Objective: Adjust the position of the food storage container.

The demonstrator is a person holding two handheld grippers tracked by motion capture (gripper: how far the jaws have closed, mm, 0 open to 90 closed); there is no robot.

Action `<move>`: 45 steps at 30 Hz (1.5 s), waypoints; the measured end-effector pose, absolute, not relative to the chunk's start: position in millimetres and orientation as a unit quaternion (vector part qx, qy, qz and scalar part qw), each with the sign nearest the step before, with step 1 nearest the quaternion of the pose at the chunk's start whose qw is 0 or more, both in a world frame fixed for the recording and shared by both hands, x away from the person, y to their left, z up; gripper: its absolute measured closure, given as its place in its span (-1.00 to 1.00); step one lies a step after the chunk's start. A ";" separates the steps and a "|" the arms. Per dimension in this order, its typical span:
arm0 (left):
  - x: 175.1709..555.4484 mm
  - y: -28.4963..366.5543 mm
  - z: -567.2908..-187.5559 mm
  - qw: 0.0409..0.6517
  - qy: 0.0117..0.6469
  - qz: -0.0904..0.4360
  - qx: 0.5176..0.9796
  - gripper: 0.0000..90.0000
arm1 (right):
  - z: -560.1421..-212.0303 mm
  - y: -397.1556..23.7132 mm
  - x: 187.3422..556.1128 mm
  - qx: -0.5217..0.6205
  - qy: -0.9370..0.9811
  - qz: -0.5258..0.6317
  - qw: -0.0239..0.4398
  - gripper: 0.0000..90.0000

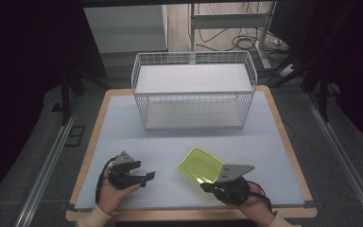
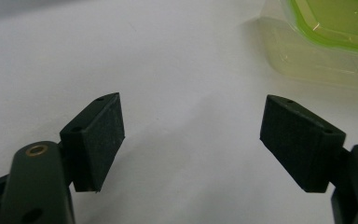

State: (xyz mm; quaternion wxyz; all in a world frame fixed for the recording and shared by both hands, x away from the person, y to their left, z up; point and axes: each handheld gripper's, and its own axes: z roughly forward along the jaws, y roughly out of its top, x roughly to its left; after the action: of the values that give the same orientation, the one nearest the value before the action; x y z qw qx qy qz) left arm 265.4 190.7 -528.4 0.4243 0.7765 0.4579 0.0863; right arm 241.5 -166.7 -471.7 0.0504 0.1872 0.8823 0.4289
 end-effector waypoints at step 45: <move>265.2 190.3 -529.1 0.424 0.454 0.085 0.779 -0.52 | -491.9 -176.9 244.8 0.207 0.909 0.358 0.052 1.00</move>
State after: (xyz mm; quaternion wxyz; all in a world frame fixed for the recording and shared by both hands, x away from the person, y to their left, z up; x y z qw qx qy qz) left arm 265.2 190.3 -529.1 0.4242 0.7792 0.4537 0.0845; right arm 244.8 -176.9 -491.9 0.0520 0.2069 0.9091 0.3578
